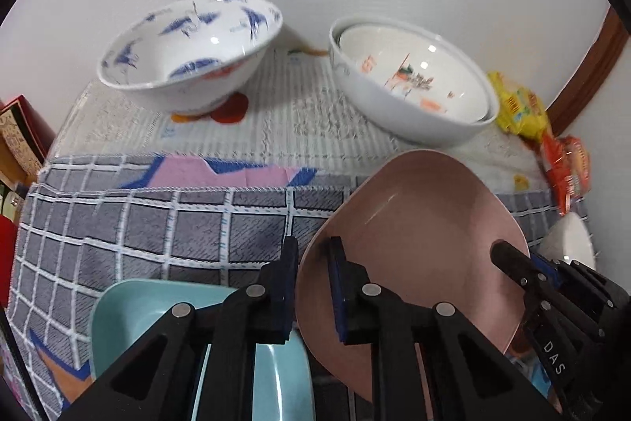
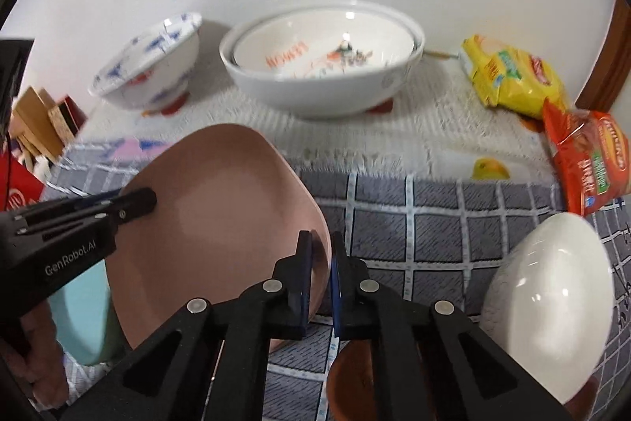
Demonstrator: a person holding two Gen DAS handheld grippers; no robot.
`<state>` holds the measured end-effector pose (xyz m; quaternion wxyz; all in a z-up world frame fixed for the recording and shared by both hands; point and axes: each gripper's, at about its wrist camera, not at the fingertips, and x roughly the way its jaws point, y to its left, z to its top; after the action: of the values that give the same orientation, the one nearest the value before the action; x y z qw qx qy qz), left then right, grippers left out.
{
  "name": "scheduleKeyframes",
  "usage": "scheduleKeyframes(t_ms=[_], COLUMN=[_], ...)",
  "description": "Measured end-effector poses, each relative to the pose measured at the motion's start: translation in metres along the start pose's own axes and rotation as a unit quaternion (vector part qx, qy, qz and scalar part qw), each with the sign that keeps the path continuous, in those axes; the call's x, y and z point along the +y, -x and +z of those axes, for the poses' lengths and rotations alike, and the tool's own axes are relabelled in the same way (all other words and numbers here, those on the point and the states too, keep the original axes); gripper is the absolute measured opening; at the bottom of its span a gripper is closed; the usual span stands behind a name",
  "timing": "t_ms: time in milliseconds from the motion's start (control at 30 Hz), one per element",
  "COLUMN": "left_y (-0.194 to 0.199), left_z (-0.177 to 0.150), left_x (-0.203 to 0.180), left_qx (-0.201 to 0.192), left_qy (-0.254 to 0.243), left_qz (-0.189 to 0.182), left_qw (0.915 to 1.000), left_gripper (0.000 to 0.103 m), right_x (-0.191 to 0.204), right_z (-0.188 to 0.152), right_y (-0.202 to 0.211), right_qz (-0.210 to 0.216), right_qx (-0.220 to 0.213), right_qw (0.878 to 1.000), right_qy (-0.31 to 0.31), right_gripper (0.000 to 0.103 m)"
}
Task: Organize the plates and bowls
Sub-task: 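Grasp the pink plate rim with the right tool and lift it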
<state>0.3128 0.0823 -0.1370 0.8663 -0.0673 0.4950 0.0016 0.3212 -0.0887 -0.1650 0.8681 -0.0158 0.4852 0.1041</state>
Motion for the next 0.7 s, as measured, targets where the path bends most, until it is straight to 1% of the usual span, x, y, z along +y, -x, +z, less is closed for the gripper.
scheduleKeyframes(t_ms=[133,267,500,700], left_y=[0.029,0.048,0.079,0.095], left_z=[-0.007,-0.015,-0.039,-0.055], left_x=[0.006,0.011,0.039,0.061], left_qx=[-0.013,-0.022,-0.027,-0.03], left_qy=[0.003,0.006,0.025,0.042], left_qz=[-0.004,-0.003,0.011,0.027], left_qw=[0.9999,0.9997,0.9993,0.9983], left_gripper=[0.015,0.015,0.015,0.015], right_x=[0.01,0.022,0.05,0.082], right_z=[0.001,-0.004,-0.017,-0.029], right_y=[0.027,0.051,0.073,0.085], right_qz=[0.006,0.009,0.03,0.037], right_qx=[-0.02,-0.031,-0.032,-0.034], right_qw=[1.0,0.999,0.999,0.998], right_qy=[0.002,-0.001,0.003,0.025], right_gripper=[0.007,0.007,0.007,0.007])
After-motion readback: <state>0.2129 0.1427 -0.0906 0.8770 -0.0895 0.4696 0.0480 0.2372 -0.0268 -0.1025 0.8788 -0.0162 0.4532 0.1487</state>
